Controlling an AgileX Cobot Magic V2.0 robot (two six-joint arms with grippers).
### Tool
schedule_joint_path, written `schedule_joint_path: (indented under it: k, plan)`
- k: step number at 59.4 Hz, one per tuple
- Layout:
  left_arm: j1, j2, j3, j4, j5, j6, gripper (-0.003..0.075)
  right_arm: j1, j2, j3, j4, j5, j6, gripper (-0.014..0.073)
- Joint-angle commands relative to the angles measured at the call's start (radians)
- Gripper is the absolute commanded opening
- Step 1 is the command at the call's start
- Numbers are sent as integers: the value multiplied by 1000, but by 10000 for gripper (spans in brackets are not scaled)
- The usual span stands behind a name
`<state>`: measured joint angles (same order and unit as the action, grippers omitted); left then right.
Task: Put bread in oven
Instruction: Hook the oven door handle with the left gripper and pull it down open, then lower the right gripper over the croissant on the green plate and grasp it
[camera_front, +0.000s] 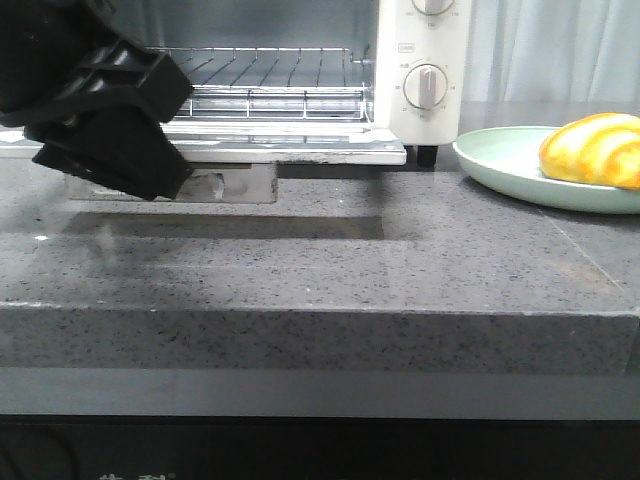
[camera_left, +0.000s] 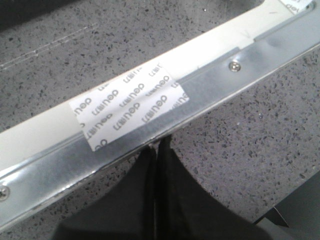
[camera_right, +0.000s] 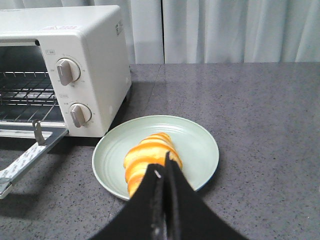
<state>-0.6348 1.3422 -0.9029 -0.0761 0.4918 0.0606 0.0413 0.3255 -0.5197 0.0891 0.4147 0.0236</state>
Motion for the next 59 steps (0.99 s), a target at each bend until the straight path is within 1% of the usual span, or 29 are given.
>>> schedule_joint_path:
  k: [1,5,8,13,21,29,44,51,59]
  plan:
    - [-3,-36,-32,-12,-127,-3,-20,-4,17,-36,4,-83,-6,-69]
    - [-3,-43,-32,-63,-96,-3,-20,-4,17,-36,4,-83,-6,-69]
    - [-5,-51,-32,-100,-48,-3,-20,-4,17,-36,4,-82,-6,-69]
    - [-21,-68,-27,-113,-12,-3,-20,-4,17,-36,4,-82,-6,-69]
    - [-49,-103,-19,-109,-26,-3,-20,-4,17,-36,4,-81,-6,-69]
    - [-27,-144,-19,-59,-84,-3,-20,-4,17,-36,4,-70,-6,-69]
    - [166,-261,4,-13,-213,-3,-20,-4,22,-38,4,-19,4,-69]
    - [259,-353,78,-13,-262,-3,-20,-4,64,-63,2,77,122,-66]
    - [336,-481,187,-13,-299,-3,-21,-4,151,-102,-8,132,193,-66]
